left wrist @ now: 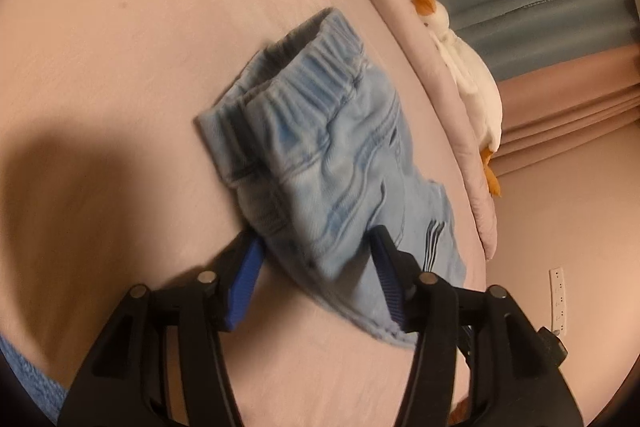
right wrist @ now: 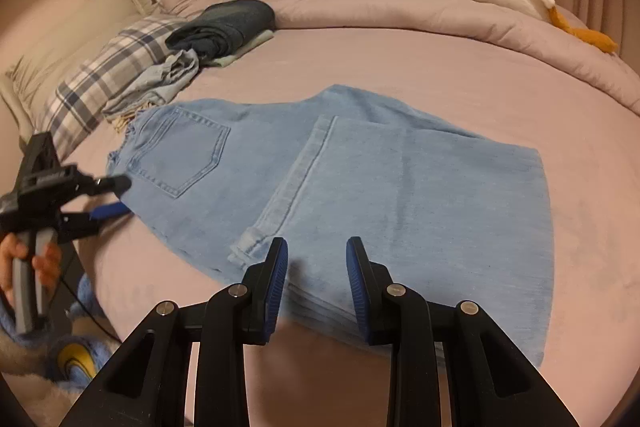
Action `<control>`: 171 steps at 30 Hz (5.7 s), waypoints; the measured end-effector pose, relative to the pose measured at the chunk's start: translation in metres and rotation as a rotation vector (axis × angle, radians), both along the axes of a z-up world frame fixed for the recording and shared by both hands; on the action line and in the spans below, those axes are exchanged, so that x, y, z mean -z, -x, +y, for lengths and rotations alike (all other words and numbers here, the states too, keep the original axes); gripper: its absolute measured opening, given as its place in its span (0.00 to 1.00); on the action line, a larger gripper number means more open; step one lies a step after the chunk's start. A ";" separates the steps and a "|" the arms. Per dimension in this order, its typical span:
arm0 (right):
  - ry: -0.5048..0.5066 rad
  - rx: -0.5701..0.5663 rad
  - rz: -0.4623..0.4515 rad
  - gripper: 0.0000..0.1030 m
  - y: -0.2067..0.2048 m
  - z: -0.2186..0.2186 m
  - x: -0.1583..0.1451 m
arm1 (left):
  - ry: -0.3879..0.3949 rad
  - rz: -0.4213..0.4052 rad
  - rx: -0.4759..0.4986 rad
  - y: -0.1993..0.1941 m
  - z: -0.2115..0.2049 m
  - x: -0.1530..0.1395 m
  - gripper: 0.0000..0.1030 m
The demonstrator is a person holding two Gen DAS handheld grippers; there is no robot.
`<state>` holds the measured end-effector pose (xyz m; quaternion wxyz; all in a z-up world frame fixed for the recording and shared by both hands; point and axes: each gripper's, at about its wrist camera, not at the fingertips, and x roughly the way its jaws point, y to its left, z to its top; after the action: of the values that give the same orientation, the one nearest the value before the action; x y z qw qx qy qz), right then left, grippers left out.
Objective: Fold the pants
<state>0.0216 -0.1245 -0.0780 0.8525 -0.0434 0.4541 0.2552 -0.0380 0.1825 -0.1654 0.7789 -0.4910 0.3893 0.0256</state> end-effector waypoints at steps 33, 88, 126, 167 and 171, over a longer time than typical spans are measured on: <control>-0.009 -0.085 0.105 0.29 -0.069 0.109 0.017 | -0.579 -0.045 0.164 -0.040 -0.031 -0.052 0.29; -0.532 0.314 0.404 0.46 -0.038 -0.067 0.026 | -0.807 -0.228 0.503 -0.077 -0.193 -0.115 0.23; -0.624 0.345 0.227 0.31 -0.054 -0.095 -0.030 | -0.650 -0.013 0.514 -0.043 -0.133 -0.045 0.69; -0.100 0.297 0.087 0.13 -0.031 -0.099 0.019 | -0.585 -0.058 0.844 -0.190 -0.267 -0.034 0.12; -0.086 0.278 0.111 0.12 -0.040 -0.098 0.010 | -0.610 -0.069 0.826 -0.175 -0.257 -0.042 0.14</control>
<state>0.0617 -0.2228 -0.0883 0.8543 0.0706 0.4908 0.1558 0.1367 -0.0745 -0.1231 0.8442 -0.0471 0.4998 -0.1879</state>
